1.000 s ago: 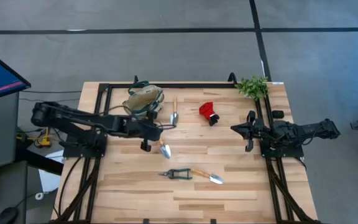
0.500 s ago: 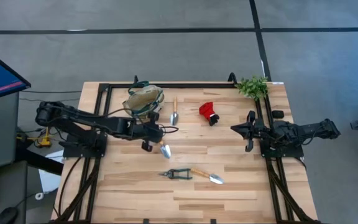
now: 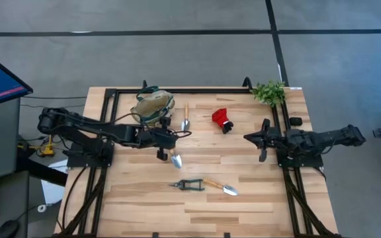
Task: Pick & Place Garden tools in Gardening bag
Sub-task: Put the red gloves into the yellow gardening bag
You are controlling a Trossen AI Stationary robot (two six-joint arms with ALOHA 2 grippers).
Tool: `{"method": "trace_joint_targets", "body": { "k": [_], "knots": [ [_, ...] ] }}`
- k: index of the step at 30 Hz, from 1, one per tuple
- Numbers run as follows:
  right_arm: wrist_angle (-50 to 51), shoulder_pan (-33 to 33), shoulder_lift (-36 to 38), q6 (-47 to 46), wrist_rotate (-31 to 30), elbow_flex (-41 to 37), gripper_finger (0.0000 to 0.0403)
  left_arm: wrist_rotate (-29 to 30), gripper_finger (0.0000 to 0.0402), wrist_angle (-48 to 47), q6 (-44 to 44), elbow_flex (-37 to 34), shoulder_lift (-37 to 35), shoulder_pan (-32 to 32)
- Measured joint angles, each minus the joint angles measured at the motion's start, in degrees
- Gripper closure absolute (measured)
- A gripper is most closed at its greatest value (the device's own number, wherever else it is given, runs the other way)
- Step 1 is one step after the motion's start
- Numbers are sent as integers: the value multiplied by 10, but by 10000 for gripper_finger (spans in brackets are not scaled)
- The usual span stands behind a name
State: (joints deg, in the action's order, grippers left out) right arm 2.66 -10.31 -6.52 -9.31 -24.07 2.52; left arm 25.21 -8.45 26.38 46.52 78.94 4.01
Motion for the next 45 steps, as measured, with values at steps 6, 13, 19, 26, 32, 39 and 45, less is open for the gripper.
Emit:
{"method": "trace_joint_targets", "body": {
  "k": [6, 13, 19, 26, 32, 39, 45],
  "knots": [
    [-15, 0, -59, -26, -5, -2, 403, -111, 397, 9, -147, 0, 0, -3],
    [-29, 0, -78, -24, -17, -2, 403, -186, 399, 73, -169, 0, 0, 47],
    [-31, 0, -77, -34, -17, -2, 403, -181, 399, 123, -228, 0, 0, 82],
    [-31, 0, -77, -43, -16, -2, 403, -147, 399, 167, -238, 0, 0, 103],
    [-31, 0, -77, -43, -16, -2, 403, -147, 399, 170, -256, 0, 16, 104],
    [-33, 2, -77, -56, -33, -1, 403, -148, 399, 174, -224, 0, 43, 92],
    [-31, 23, -101, -88, -33, 0, 403, -128, 399, 140, -194, 0, 9, 68]
  ]
}}
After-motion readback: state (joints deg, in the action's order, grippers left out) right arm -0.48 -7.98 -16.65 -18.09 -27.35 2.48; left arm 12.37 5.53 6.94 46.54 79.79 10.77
